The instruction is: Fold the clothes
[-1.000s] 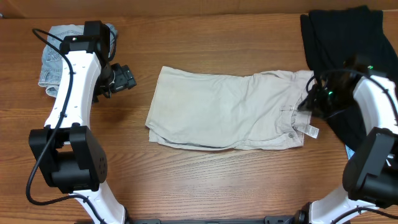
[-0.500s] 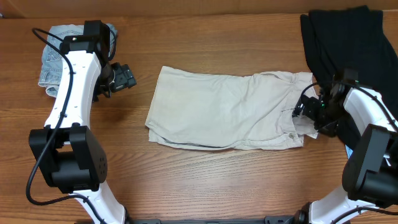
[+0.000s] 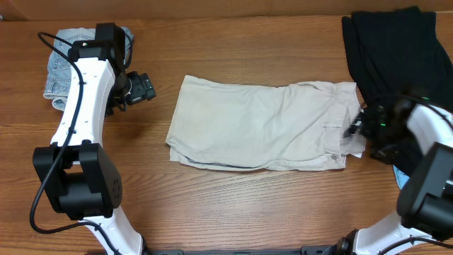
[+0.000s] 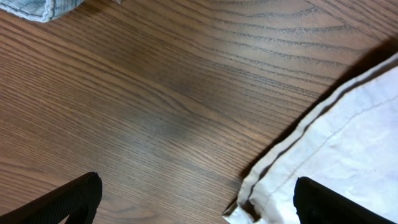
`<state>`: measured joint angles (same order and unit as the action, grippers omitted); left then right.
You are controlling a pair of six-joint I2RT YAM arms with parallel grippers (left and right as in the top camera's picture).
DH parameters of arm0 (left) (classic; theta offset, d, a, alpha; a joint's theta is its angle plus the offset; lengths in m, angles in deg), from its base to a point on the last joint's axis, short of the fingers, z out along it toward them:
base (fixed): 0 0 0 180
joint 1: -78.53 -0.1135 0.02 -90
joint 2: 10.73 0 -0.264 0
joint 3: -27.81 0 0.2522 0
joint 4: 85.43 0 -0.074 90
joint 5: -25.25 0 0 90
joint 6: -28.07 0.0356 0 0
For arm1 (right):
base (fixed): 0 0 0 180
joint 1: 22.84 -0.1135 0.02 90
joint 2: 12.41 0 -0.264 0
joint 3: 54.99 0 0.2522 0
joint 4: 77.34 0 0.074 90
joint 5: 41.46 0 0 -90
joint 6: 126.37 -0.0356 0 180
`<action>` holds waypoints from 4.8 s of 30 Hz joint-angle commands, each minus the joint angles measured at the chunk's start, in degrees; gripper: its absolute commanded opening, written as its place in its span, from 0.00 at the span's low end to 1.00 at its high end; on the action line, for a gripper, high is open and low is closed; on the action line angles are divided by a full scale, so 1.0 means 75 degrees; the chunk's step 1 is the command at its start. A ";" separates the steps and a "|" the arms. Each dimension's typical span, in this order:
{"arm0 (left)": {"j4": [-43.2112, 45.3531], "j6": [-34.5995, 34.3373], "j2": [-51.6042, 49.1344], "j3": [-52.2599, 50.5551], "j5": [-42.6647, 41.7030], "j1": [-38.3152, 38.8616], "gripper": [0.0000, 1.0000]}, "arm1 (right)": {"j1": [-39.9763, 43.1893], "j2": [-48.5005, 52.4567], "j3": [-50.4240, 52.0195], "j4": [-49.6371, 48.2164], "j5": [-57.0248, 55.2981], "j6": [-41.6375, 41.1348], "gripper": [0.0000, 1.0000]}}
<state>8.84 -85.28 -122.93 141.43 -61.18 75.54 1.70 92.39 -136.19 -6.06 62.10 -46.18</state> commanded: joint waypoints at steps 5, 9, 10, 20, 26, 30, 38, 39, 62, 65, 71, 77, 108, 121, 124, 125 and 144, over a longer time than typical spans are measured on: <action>0.0035 0.0230 0.0020 0.0178 -0.0087 0.0102 1.00 | 0.0854 -0.0117 -0.0388 0.0003 0.2428 0.1166 1.00; 0.0079 0.0230 0.0020 0.0178 -0.0085 0.0178 1.00 | 0.0551 -0.0114 -0.0300 -0.0189 0.2162 0.1338 1.00; 0.0085 0.0233 0.0020 0.0178 -0.0085 0.0195 1.00 | 0.0443 -0.0114 -0.0251 -0.0280 0.2040 0.1323 1.00; 0.0061 0.0353 0.0020 0.0178 -0.0058 0.0201 1.00 | -0.1000 -0.0073 -0.0050 -0.1035 -0.0484 0.0420 1.00; 0.0055 0.0431 0.0020 0.0178 -0.0061 0.0207 1.00 | -0.1734 0.0178 -0.0050 -0.1320 -0.1492 -0.0160 1.00; 0.0032 0.0493 0.0020 0.0178 -0.0058 0.0204 1.00 | -0.1888 0.0321 -0.0050 -0.1405 -0.1483 -0.0335 1.00; 0.0041 0.0490 0.0020 0.0178 -0.0058 0.0213 1.00 | -0.1929 0.1131 -0.0050 -0.1311 -0.1454 -0.0720 1.00; 0.0041 0.0490 0.0017 0.0178 -0.0061 0.0210 1.00 | -0.1929 0.1221 -0.0050 -0.1300 -0.1411 -0.0731 1.00; 0.0117 0.0493 0.0017 0.0149 -0.0058 0.0213 1.00 | -0.2550 0.1559 -0.0082 -0.2110 0.1789 -0.0898 0.04; 0.0117 0.0493 0.0017 0.0149 -0.0058 0.0213 1.00 | -0.2200 0.1399 -0.0242 -0.1728 0.1810 -0.0766 0.04; 0.0117 0.0490 0.0017 0.0149 -0.0058 0.0210 1.00 | -0.1037 0.0609 -0.0933 -0.0487 0.1816 -0.0052 0.04; 0.0117 0.0490 0.0017 0.0149 -0.0058 0.0201 1.00 | -0.0003 -0.0160 -0.2159 0.1005 0.1798 0.0863 0.04; 0.0391 0.0487 0.0017 0.0149 -0.0289 0.0201 1.00 | -0.6598 0.0670 -0.3404 -0.0262 -0.1192 -0.3343 0.08; 0.0449 0.0487 0.0017 0.0149 -0.0286 0.0201 1.00 | -0.7653 0.0994 -0.3407 -0.1212 -0.0195 -0.4109 0.07; 0.0510 0.0487 0.0017 0.0149 -0.0286 0.0204 1.00 | -0.7956 0.0997 -0.3407 -0.1510 -0.0050 -0.4150 0.33; 0.0519 0.0487 0.0017 0.0149 -0.0286 0.0204 1.00 | -0.8023 0.0997 -0.3404 -0.1588 0.0058 -0.4121 0.38; 0.0379 0.0641 0.0017 0.0038 -0.0679 0.0248 1.00 | -0.6612 0.0641 -0.3672 0.0291 0.1370 -0.2028 0.65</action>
<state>11.79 -82.68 -122.93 141.43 -63.12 76.94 -51.77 100.25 -162.27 -6.37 78.93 -62.63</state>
